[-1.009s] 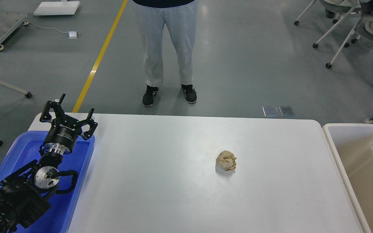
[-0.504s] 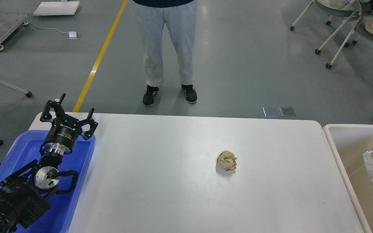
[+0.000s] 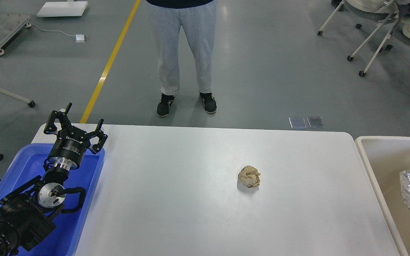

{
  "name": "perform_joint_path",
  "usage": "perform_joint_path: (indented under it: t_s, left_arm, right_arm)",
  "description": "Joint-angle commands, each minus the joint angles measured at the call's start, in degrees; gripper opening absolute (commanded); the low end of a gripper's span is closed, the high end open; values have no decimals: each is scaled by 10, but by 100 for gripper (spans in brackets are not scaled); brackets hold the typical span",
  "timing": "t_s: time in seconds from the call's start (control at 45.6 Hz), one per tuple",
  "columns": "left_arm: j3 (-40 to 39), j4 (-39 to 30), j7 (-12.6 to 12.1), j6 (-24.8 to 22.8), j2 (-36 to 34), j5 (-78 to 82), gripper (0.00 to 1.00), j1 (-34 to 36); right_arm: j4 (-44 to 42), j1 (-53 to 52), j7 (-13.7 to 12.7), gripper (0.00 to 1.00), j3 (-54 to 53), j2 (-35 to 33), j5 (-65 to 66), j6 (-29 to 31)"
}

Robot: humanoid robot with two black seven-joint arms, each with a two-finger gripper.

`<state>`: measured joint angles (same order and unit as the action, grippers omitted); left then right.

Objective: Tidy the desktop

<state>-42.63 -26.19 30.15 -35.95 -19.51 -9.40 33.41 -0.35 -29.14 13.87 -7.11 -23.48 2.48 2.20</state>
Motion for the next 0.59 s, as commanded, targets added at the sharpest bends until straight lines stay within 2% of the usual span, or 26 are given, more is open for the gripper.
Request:
perform_joint_path:
  t_s: [0.0, 0.132, 0.175, 0.241, 0.263, 0.329, 0.373, 0.57]
  left_arm:
    - [0, 0, 0, 0, 0, 0, 100, 0]
    - [0, 0, 0, 0, 0, 0, 100, 1]
    - [0, 0, 0, 0, 0, 0, 100, 0]
    - [0, 0, 0, 0, 0, 0, 100, 0]
    - [0, 0, 0, 0, 0, 0, 100, 1]
    - [0, 0, 0, 0, 0, 0, 100, 0]
    - [0, 0, 0, 0, 0, 0, 100, 0]
    - [0, 0, 0, 0, 0, 0, 100, 0]
  right_arm:
    - [-4, -1, -10, 0, -4, 14, -7, -37]
    - [-3, -2, -10, 0, -4, 14, -7, -43]
    - [-3, -3, -10, 18, -4, 14, -7, -45]
    - [-4, -9, -9, 55, -4, 14, -7, -46]
    - [-4, -11, -9, 62, -4, 14, -7, -46]
    - [-4, -13, -8, 70, -4, 14, -7, -46]
    - [-4, -14, -8, 80, -4, 14, -7, -47]
    - [-4, -18, -7, 96, -3, 14, -7, -76]
